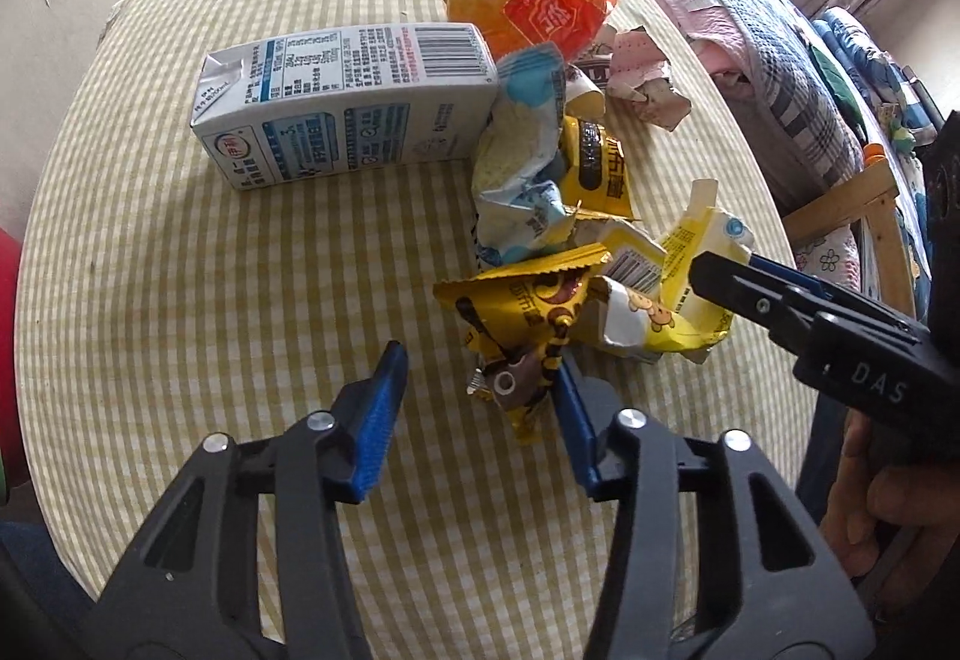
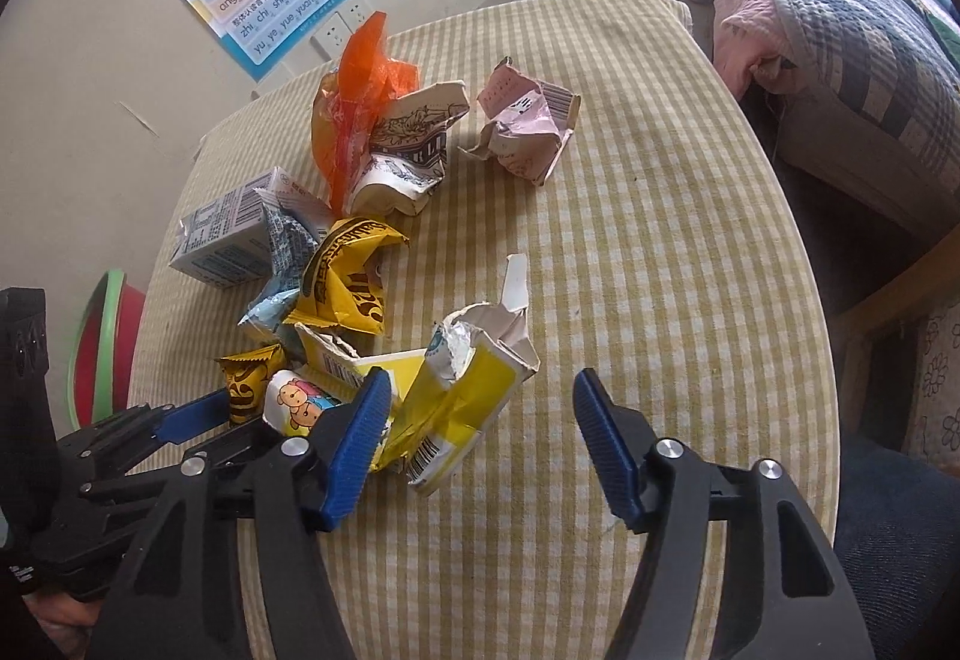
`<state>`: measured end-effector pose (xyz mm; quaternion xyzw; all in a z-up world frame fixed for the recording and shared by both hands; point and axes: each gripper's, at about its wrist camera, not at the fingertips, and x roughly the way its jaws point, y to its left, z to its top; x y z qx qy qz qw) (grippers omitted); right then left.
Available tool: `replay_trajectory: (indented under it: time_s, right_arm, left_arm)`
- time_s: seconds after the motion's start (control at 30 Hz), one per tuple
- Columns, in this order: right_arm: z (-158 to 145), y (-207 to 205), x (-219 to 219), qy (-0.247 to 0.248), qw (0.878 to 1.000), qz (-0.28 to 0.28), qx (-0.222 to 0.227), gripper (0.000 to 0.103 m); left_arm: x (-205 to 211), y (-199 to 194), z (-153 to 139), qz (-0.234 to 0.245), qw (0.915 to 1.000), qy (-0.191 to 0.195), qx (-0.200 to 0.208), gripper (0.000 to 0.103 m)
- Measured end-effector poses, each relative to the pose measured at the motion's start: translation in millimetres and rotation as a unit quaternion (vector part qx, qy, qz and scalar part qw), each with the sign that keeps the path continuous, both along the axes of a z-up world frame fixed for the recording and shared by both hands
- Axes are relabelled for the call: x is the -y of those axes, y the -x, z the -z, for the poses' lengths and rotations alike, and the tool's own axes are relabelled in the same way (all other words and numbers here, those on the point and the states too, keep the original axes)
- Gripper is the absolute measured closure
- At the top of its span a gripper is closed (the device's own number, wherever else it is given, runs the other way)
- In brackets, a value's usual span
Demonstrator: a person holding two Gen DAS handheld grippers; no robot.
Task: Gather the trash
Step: 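Grasp the gold wrapper with left tool while right tool grasps yellow snack bag, then carry the gold wrapper and yellow bag with both tools over the red bin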
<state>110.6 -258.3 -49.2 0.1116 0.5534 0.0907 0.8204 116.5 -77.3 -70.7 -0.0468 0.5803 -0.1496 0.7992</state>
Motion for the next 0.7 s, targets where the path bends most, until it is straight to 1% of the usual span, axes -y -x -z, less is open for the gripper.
replay_trajectory:
  time_s: [0.03, 0.1, 0.13, 0.2, 0.3, 0.37, 0.7]
  right_arm:
    - [1.5, -0.1, -0.8, -0.002, 1.000, -0.002, -0.003, 0.054]
    - [2.9, 0.3, -2.3, -0.002, 1.000, -0.005, -0.006, 0.064]
    - [3.0, 0.6, -2.6, -0.004, 1.000, -0.006, -0.007, 0.066]
    - [1.6, 1.2, -3.2, -0.006, 1.000, -0.007, -0.006, 0.074]
    - [-2.8, 2.6, -4.3, -0.004, 1.000, -0.009, 0.000, 0.078]
    - [-7.3, 4.5, -4.4, -0.002, 1.000, -0.009, 0.007, 0.079]
    - [-33.1, 15.0, -11.4, 0.012, 0.999, -0.014, 0.043, 0.080]
  left_arm:
    - [0.3, -0.3, 0.9, 0.001, 1.0000, 0.007, -0.002, 0.067]
    - [1.1, 1.1, -0.6, 0.005, 0.9999, 0.011, 0.002, 0.073]
    - [2.3, 1.9, -1.9, 0.008, 0.9999, 0.013, 0.004, 0.079]
    - [3.2, 3.6, -4.7, 0.012, 0.9998, 0.017, 0.007, 0.084]
    - [1.7, 4.4, -7.2, 0.010, 0.9996, 0.024, 0.007, 0.089]
    - [-0.5, 5.7, -9.5, 0.006, 0.9997, 0.024, 0.007, 0.092]
    - [-20.3, 17.2, -26.9, -0.019, 0.9991, 0.031, 0.020, 0.093]
